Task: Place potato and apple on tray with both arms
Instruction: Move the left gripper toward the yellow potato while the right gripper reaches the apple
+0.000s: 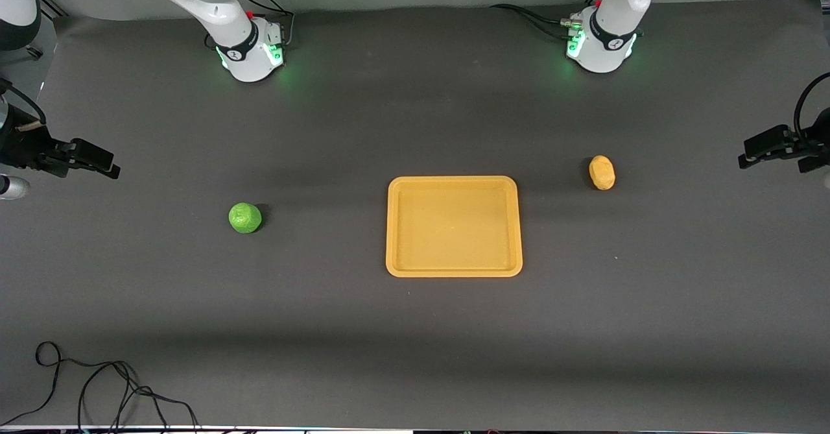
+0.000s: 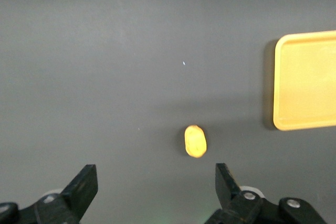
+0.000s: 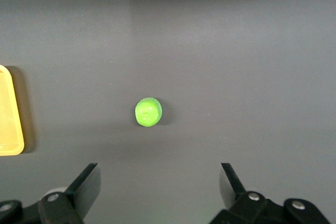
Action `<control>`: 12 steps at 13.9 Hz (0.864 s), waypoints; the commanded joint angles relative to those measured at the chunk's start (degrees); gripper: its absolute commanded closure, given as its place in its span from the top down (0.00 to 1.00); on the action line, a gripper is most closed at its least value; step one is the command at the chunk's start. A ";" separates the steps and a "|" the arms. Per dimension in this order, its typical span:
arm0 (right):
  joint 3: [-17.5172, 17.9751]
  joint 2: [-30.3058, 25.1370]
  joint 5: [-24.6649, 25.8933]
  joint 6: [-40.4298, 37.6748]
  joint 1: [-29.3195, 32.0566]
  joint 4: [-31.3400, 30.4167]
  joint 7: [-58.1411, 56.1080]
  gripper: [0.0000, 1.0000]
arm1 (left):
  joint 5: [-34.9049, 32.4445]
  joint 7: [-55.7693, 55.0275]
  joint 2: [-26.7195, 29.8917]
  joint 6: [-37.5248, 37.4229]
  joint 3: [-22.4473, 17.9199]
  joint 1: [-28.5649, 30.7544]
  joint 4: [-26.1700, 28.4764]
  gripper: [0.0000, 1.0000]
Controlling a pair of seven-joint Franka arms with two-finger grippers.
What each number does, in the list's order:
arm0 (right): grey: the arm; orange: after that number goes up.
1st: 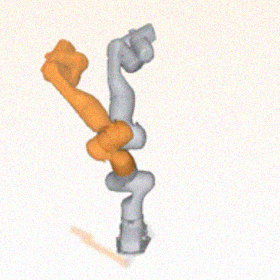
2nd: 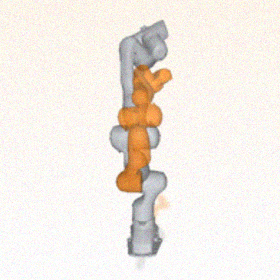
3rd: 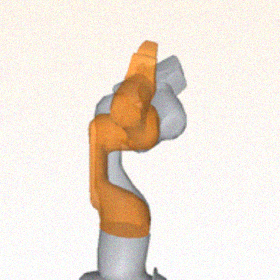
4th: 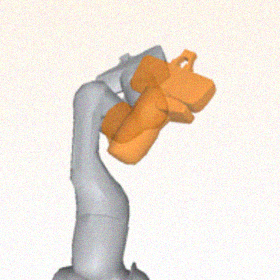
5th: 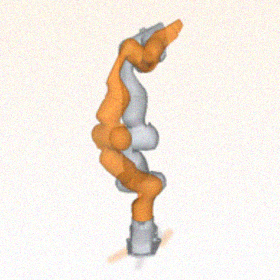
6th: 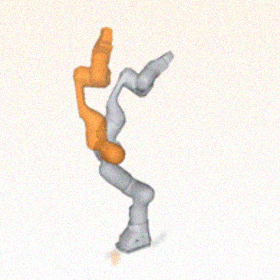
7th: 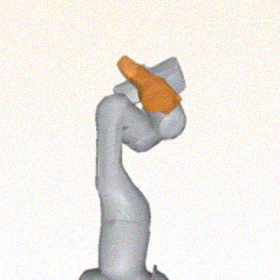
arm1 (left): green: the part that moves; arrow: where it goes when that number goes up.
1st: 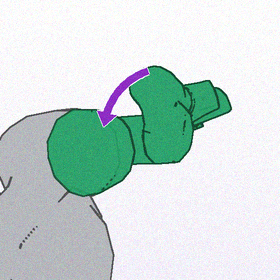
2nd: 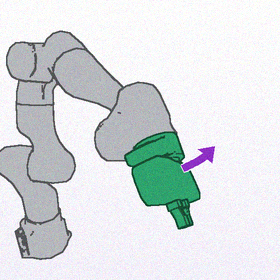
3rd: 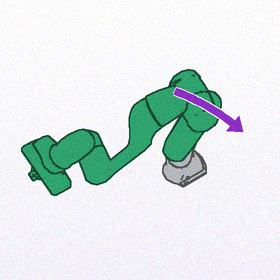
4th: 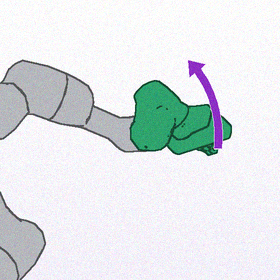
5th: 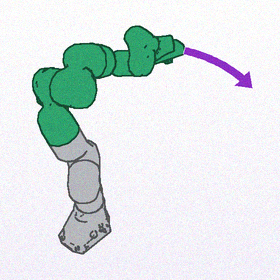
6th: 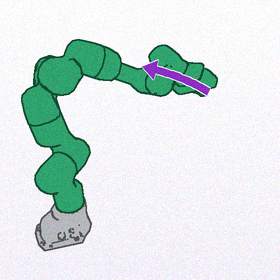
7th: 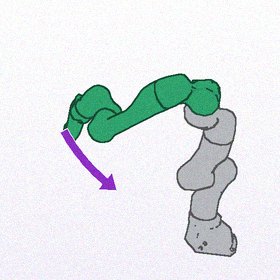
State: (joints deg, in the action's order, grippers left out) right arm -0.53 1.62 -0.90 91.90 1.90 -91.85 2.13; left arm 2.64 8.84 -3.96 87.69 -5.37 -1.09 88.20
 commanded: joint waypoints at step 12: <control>-0.62 -0.29 -1.12 0.38 -1.19 -2.69 -0.20 1.00 | -4.39 -4.88 3.60 25.47 1.94 -3.48 26.36 1.00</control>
State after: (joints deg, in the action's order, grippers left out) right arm -0.64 2.16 -0.93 91.90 1.84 -92.23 2.10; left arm -0.50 5.69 -3.98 104.94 -3.45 -3.61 103.57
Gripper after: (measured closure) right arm 0.000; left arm 0.000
